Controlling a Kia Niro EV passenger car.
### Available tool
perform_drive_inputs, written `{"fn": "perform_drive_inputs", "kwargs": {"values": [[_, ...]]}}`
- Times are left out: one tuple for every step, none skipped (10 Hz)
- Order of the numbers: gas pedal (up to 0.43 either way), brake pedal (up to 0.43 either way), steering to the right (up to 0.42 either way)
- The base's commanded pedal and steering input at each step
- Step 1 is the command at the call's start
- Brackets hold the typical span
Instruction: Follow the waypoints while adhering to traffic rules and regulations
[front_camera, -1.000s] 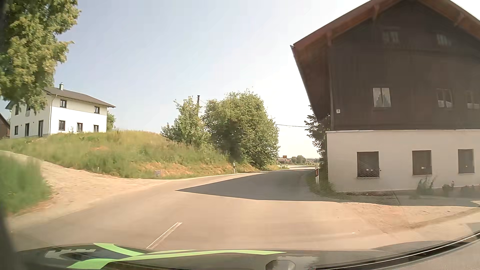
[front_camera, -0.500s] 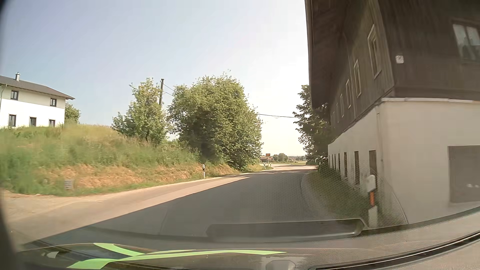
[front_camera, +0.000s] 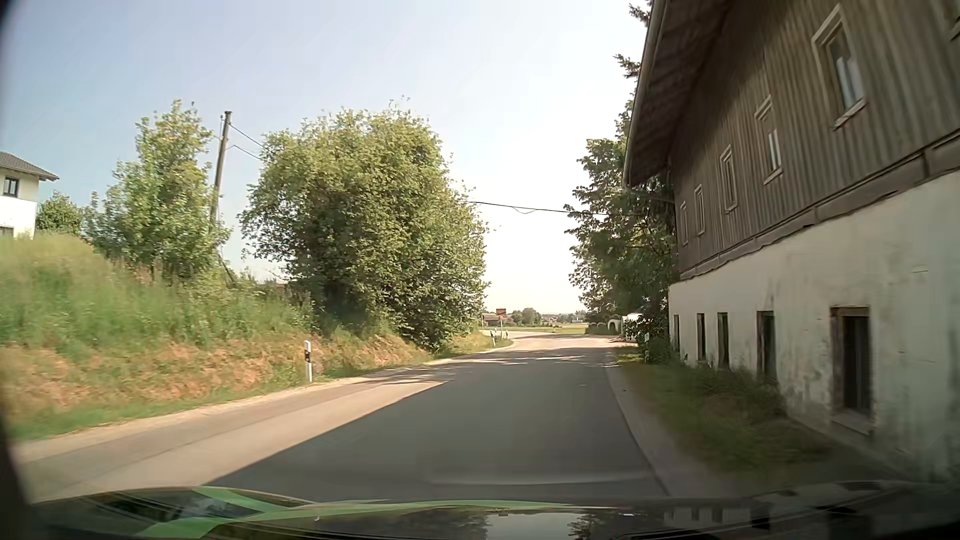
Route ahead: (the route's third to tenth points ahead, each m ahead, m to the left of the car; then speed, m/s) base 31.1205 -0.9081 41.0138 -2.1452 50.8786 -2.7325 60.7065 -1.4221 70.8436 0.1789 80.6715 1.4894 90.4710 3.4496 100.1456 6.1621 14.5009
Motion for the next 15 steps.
{"fn": "perform_drive_inputs", "kwargs": {"values": [[0.067, 0.0, 0.038], [0.067, 0.0, 0.038], [0.067, 0.0, 0.038], [0.067, 0.0, 0.037], [0.079, 0.0, 0.035], [0.079, 0.0, 0.033], [0.079, 0.0, 0.032], [0.079, 0.0, 0.031], [0.087, 0.0, 0.025], [0.087, 0.0, 0.019], [0.087, 0.0, 0.015], [0.087, 0.0, 0.015], [0.087, 0.0, 0.011], [0.087, 0.0, 0.007], [0.087, 0.0, 0.001]]}}
